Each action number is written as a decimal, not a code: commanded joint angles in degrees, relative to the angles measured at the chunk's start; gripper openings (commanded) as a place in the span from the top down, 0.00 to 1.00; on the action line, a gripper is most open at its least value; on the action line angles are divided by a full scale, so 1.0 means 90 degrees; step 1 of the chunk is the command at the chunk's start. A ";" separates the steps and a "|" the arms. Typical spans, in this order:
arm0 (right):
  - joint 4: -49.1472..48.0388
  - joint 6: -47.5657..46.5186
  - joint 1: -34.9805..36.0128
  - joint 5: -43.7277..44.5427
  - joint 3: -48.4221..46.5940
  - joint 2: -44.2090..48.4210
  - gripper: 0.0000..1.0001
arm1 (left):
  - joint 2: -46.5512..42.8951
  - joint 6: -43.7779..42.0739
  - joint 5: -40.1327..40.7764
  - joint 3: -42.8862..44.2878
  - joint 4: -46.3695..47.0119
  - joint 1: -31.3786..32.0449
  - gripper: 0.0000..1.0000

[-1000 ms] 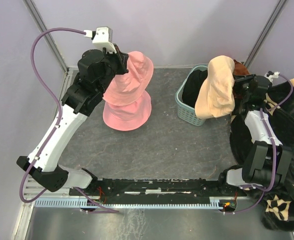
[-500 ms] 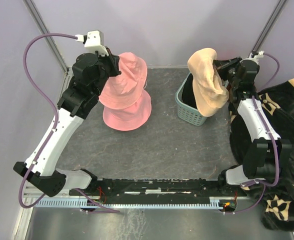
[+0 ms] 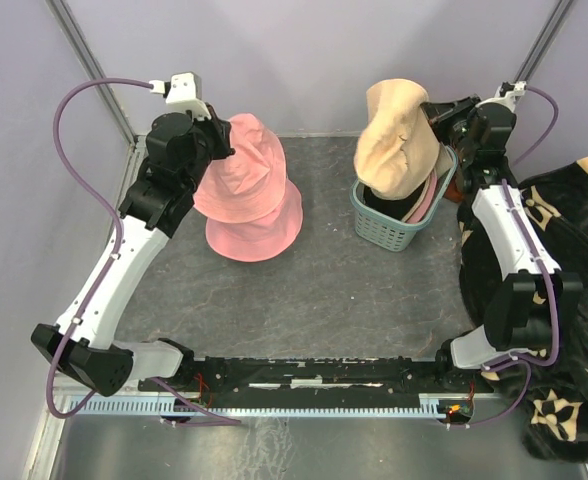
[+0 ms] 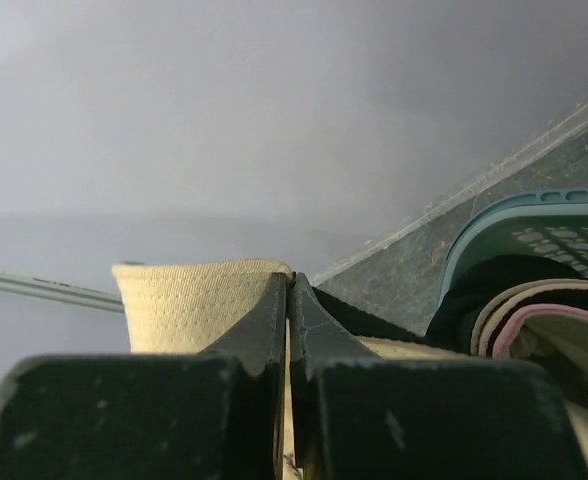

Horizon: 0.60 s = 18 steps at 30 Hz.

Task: Stack the hats
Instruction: Place the hat in the bin.

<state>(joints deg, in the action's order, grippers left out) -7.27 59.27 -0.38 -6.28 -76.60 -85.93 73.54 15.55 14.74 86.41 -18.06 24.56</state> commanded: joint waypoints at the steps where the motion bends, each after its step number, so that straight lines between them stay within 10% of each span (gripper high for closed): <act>1: -0.0270 -0.0091 0.0050 0.0139 0.0009 -0.0053 0.99 | -0.0206 0.0304 -0.0252 -0.0191 0.0450 -0.0062 0.97; 18: -0.0328 -0.0484 -0.0472 0.0400 0.2334 0.1968 0.99 | -0.0338 0.0540 -0.0549 -0.0759 0.0654 -0.0130 0.97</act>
<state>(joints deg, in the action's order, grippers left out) -7.90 56.05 -2.17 -3.05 -55.66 -73.08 72.88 17.63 11.27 79.79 -15.51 23.70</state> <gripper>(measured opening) 0.017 0.026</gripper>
